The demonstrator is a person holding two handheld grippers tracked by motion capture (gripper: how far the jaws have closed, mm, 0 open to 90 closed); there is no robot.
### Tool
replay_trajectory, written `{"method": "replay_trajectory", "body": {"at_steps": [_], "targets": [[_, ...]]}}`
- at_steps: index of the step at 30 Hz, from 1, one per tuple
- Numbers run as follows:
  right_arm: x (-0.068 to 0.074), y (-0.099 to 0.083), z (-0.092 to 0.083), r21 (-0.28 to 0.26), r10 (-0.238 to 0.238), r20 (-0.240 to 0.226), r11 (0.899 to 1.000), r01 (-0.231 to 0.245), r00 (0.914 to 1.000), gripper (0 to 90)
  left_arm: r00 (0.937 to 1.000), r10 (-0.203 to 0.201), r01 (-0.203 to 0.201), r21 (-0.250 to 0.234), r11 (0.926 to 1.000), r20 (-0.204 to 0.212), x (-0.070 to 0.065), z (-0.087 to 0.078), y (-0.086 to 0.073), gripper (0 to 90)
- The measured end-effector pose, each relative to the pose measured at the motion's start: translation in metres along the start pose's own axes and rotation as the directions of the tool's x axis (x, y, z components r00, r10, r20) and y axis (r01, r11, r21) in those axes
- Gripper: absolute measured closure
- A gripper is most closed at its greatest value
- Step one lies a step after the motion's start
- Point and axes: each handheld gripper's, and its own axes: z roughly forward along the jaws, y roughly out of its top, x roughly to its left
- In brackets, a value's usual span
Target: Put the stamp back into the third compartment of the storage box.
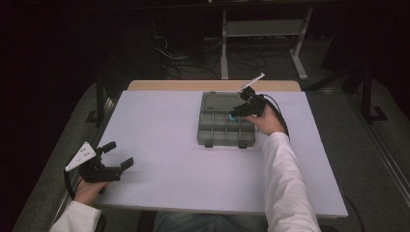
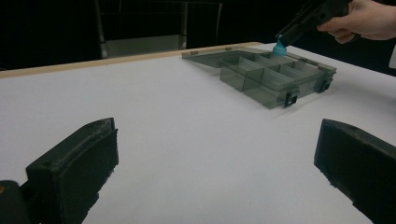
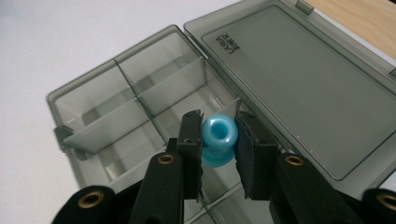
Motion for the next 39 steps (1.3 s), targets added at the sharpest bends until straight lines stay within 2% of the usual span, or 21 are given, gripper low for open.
{"method": "replay_trajectory", "body": {"at_steps": [4, 7, 8, 13, 16, 17, 19, 21, 23, 32, 39], "targets": [[0.000, 0.001, 0.006, 0.011, -0.012, 0.010, 1.000, 0.012, 0.9999, 71.3, 1.0000, 0.001, -0.001, 0.004, 1.0000, 0.000, 0.000, 0.000, 0.000, 0.0], [0.001, 0.001, 0.010, 0.035, 0.000, 0.026, 0.999, -0.001, 0.9997, 68.9, 1.0000, 0.001, -0.001, 0.002, 1.0000, -0.001, 0.000, 0.000, 0.000, 0.0], [0.001, 0.001, 0.011, 0.037, 0.004, 0.036, 0.999, -0.006, 0.9993, 61.6, 1.0000, -0.001, 0.001, 0.000, 1.0000, -0.002, 0.000, 0.000, 0.000, 0.0], [0.000, 0.001, 0.009, 0.023, 0.047, 0.049, 0.999, -0.048, 0.9977, 45.3, 1.0000, -0.006, 0.006, -0.004, 1.0000, -0.006, 0.000, 0.000, 0.000, 0.0], [-0.001, 0.001, 0.005, 0.008, 0.058, 0.067, 0.998, -0.059, 0.9961, 29.3, 1.0000, -0.003, 0.003, -0.001, 1.0000, -0.006, 0.000, 0.000, 0.000, 0.0], [-0.001, 0.001, 0.003, 0.002, 0.066, 0.065, 0.998, -0.067, 0.9957, 21.0, 1.0000, -0.004, 0.004, -0.004, 1.0000, -0.004, 0.000, 0.000, 0.000, 0.0], [0.000, 0.001, 0.000, -0.006, 0.071, 0.110, 0.997, -0.071, 0.9914, 11.2, 1.0000, -0.001, 0.001, 0.000, 1.0000, -0.004, 0.000, 0.000, 0.000, 0.0], [0.000, 0.000, -0.004, -0.017, 0.076, 0.122, 0.997, -0.074, 0.9896, 0.6, 1.0000, 0.002, -0.002, 0.004, 1.0000, -0.006, 0.001, -0.001, 0.000, 0.0], [0.000, -0.001, -0.008, -0.036, 0.089, 0.115, 0.996, -0.085, 0.9894, 0.0, 1.0000, 0.001, -0.001, 0.002, 1.0000, -0.006, 0.001, -0.001, 0.000, 0.0], [0.003, -0.005, -0.022, -0.089, 0.091, 0.094, 0.993, -0.082, 0.9915, 0.0, 1.0000, 0.004, -0.004, 0.006, 1.0000, -0.008, 0.000, -0.001, 0.000, 0.0], [0.004, -0.014, -0.025, -0.109, 0.106, 0.084, 0.989, -0.097, 0.9908, 0.0, 1.0000, 0.004, -0.004, 0.005, 1.0000, -0.009, 0.000, -0.001, 0.000, 0.0]]}}
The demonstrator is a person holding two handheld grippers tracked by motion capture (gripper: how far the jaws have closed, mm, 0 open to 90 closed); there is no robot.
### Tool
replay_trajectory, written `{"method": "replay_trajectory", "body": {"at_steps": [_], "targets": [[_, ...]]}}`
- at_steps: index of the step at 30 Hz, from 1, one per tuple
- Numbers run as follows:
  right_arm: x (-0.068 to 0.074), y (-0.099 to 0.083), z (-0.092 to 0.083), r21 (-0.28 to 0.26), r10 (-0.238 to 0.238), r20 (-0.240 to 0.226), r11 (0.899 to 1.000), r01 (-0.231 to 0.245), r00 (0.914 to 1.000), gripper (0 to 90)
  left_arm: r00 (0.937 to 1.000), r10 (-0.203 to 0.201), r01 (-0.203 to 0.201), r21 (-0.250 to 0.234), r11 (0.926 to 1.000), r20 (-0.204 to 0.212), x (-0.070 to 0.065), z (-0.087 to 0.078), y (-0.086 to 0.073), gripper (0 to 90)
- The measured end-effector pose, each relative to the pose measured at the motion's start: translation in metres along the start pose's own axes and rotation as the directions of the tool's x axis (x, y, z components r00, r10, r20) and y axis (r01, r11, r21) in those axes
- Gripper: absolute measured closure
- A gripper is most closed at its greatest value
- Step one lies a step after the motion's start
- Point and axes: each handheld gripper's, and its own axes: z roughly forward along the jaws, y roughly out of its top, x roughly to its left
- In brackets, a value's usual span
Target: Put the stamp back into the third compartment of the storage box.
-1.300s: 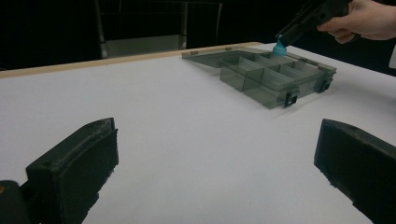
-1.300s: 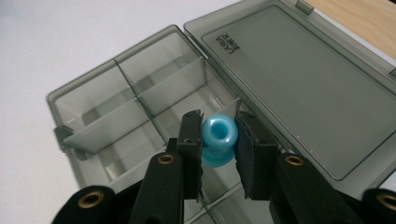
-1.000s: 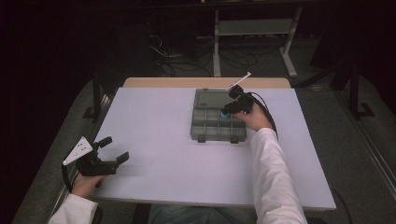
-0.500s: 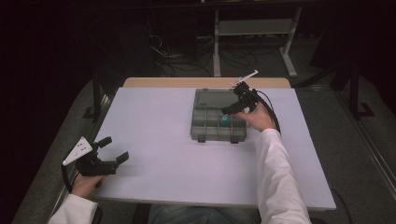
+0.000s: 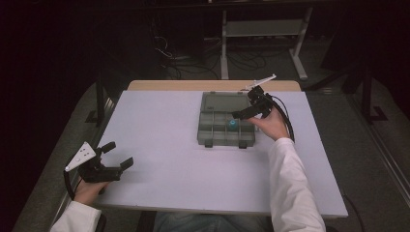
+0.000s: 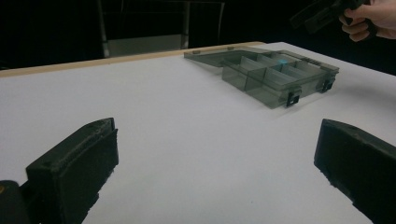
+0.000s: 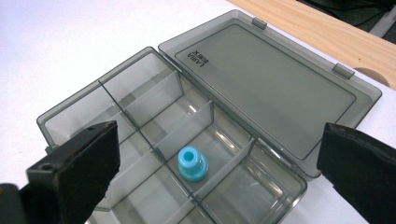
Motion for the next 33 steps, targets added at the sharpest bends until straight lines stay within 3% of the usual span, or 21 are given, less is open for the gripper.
{"method": "replay_trajectory", "body": {"at_steps": [16, 33], "targets": [[0.006, -0.019, -0.021, -0.065, -0.005, -0.004, 0.998, 0.005, 1.0000, 0.0, 1.0000, -0.003, 0.003, 0.002, 1.0000, -0.001, -0.001, 0.001, 0.000, 0.0], [0.006, -0.041, -0.039, -0.151, 0.004, -0.009, 0.988, -0.005, 1.0000, 0.0, 1.0000, -0.003, 0.003, 0.003, 1.0000, -0.001, -0.001, 0.001, 0.000, 0.0]]}}
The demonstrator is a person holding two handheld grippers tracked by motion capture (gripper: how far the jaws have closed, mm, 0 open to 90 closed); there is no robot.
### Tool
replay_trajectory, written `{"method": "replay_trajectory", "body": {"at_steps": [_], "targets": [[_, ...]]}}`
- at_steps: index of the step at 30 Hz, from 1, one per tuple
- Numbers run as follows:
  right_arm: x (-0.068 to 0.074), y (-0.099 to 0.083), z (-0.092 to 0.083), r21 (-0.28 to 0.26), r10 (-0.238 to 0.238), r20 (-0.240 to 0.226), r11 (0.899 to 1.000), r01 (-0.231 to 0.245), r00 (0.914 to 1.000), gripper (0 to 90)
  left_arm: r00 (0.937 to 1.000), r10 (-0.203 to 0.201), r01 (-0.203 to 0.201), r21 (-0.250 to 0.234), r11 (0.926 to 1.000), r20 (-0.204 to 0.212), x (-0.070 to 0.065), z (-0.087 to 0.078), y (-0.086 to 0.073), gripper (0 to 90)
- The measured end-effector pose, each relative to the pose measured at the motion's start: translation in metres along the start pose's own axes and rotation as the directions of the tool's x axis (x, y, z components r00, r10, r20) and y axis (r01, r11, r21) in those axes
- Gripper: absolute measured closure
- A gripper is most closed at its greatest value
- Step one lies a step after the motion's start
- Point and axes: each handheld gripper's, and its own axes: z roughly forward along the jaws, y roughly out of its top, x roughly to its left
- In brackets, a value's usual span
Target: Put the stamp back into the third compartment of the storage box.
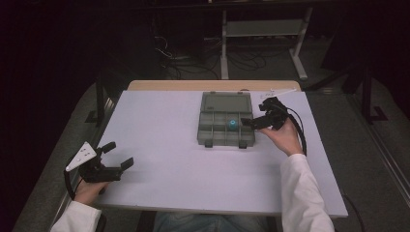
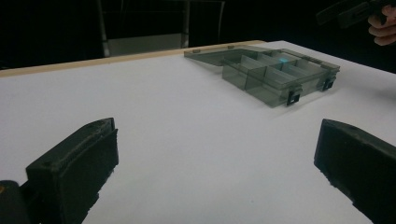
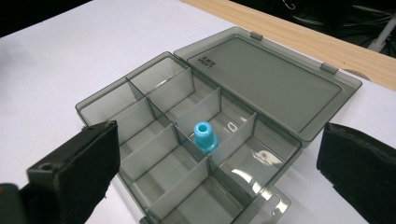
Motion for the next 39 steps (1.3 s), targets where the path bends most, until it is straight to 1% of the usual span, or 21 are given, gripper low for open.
{"method": "replay_trajectory", "body": {"at_steps": [1, 3, 5, 9, 16, 22, 23, 26, 27, 32, 34, 36, 39], "targets": [[0.000, -0.001, -0.001, -0.005, 0.007, -0.006, 1.000, -0.007, 1.0000, 0.0, 1.0000, 0.005, -0.005, 0.002, 1.0000, 0.001, 0.000, 0.000, 0.000, 0.0], [-0.001, -0.003, -0.003, -0.020, 0.006, -0.009, 1.000, -0.006, 0.9999, 0.0, 1.0000, 0.005, -0.005, 0.000, 1.0000, 0.001, 0.000, 0.000, 0.000, 0.0], [-0.001, -0.006, -0.007, -0.026, 0.023, -0.013, 0.999, -0.024, 0.9996, 0.0, 1.0000, 0.004, -0.004, -0.001, 1.0000, 0.002, 0.000, 0.000, 0.000, 0.0], [0.000, -0.011, -0.013, -0.046, 0.020, -0.018, 0.999, -0.021, 0.9996, 0.0, 1.0000, 0.001, -0.001, -0.002, 1.0000, 0.001, 0.000, 0.000, 0.000, 0.0], [0.002, -0.022, -0.019, -0.065, 0.017, -0.024, 0.998, -0.018, 0.9996, 0.0, 1.0000, 0.003, -0.003, -0.003, 1.0000, 0.001, 0.000, 0.000, 0.000, 0.0], [0.005, -0.033, -0.026, -0.100, 0.023, -0.020, 0.995, -0.025, 0.9995, 0.0, 1.0000, 0.003, -0.003, -0.005, 1.0000, 0.005, -0.001, 0.000, 0.000, 0.0], [0.005, -0.035, -0.028, -0.106, 0.032, -0.020, 0.994, -0.034, 0.9993, 0.0, 0.9998, 0.017, -0.017, 0.005, 0.9998, 0.005, 0.000, 0.000, 0.001, 0.0], [0.007, -0.040, -0.031, -0.118, 0.043, -0.019, 0.992, -0.045, 0.9989, 0.0, 0.9997, 0.025, -0.025, 0.011, 0.9996, 0.004, 0.000, -0.001, 0.001, 0.0], [0.007, -0.042, -0.032, -0.118, 0.038, -0.016, 0.992, -0.040, 0.9991, 0.0, 0.9998, 0.018, -0.018, 0.005, 0.9998, 0.005, 0.000, -0.001, 0.001, 0.0], [0.011, -0.050, -0.037, -0.135, 0.041, -0.009, 0.990, -0.042, 0.9991, 0.0, 0.9999, 0.013, -0.013, 0.002, 0.9999, 0.006, -0.001, -0.001, 0.001, 0.0], [0.011, -0.052, -0.038, -0.143, 0.024, 0.004, 0.989, -0.023, 0.9997, 0.0, 0.9999, 0.013, -0.013, 0.001, 0.9999, 0.006, 0.000, -0.001, 0.001, 0.0], [0.012, -0.055, -0.041, -0.155, 0.027, 0.015, 0.988, -0.024, 0.9995, 0.0, 0.9999, 0.014, -0.014, 0.003, 0.9999, 0.005, 0.000, -0.001, 0.001, 0.0], [0.011, -0.058, -0.044, -0.177, 0.034, 0.017, 0.984, -0.031, 0.9993, 0.0, 0.9999, 0.015, -0.015, 0.002, 0.9999, 0.006, 0.000, -0.001, 0.001, 0.0]]}}
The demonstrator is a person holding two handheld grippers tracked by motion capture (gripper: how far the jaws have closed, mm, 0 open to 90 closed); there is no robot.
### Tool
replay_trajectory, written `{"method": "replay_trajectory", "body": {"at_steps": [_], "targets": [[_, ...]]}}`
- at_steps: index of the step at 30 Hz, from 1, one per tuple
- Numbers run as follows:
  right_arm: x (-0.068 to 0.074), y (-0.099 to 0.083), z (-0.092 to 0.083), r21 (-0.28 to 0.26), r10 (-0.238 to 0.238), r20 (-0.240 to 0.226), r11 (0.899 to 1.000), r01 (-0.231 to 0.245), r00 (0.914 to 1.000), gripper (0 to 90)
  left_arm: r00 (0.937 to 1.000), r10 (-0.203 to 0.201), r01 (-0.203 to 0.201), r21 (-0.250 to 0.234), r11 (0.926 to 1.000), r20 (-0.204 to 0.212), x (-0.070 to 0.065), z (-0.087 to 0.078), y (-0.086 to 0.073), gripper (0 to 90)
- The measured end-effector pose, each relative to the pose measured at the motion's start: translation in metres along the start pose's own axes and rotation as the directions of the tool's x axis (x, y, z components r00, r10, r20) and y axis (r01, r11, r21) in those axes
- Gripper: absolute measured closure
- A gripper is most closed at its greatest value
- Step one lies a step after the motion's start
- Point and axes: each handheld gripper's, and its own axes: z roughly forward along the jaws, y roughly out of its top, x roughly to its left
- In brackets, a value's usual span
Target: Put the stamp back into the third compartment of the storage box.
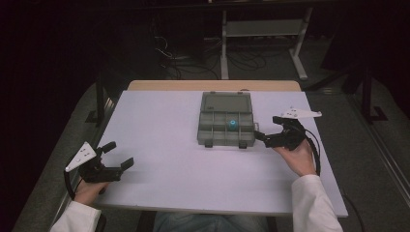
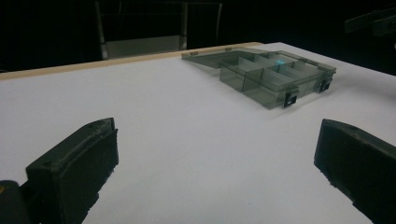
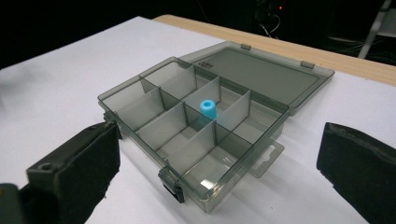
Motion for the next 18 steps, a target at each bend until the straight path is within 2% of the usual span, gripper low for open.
{"method": "replay_trajectory", "body": {"at_steps": [4, 5, 11, 18], "targets": [[0.001, -0.005, -0.004, 0.003, 0.002, -0.006, 1.000, -0.002, 1.0000, 0.0, 1.0000, 0.001, -0.001, 0.000, 1.0000, 0.001, 0.000, 0.000, 0.000, 0.0], [0.001, -0.007, -0.005, -0.003, -0.011, -0.004, 1.000, 0.011, 0.9999, 0.0, 1.0000, 0.001, -0.001, 0.001, 1.0000, 0.001, 0.000, 0.000, 0.000, 0.0], [0.002, -0.016, -0.012, -0.015, 0.005, -0.016, 1.000, -0.005, 0.9999, 0.0, 1.0000, 0.002, -0.002, -0.002, 1.0000, 0.002, 0.000, 0.000, 0.000, 0.0], [0.004, -0.026, -0.019, -0.037, 0.000, -0.006, 0.999, -0.001, 1.0000, 0.0, 1.0000, 0.002, -0.002, -0.005, 1.0000, 0.003, 0.000, 0.000, 0.000, 0.0]]}}
